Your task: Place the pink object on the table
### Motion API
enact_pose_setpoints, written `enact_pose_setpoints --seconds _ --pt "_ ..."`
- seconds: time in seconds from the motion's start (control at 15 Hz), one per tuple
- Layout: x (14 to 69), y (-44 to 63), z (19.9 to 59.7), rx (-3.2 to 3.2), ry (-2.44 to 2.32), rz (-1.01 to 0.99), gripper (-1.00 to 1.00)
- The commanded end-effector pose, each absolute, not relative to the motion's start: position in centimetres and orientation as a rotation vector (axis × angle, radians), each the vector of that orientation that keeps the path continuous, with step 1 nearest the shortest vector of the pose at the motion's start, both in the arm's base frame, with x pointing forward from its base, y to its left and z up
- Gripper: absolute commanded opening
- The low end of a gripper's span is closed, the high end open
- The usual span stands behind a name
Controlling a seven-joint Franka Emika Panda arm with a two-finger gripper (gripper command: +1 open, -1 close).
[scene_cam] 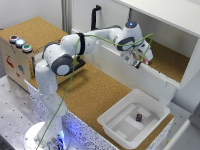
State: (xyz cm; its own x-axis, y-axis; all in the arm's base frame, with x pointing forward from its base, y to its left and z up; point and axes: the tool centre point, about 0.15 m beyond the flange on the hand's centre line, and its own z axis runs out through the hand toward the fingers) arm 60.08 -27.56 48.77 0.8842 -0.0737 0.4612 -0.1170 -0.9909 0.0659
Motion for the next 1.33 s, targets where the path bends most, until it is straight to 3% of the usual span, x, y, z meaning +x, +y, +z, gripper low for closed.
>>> enact_pose_setpoints --seconds 0.0,0.6,0.67,1.27 --pt "64.0 -29.3 48.4 3.117 0.007 0.607 1.0" --pt "68.0 -26.3 46.9 3.121 0.008 0.584 1.0" --pt "68.5 -26.1 46.8 3.131 0.017 0.576 -1.0" --pt "70.3 -26.2 46.3 3.14 -0.082 0.546 -1.0"
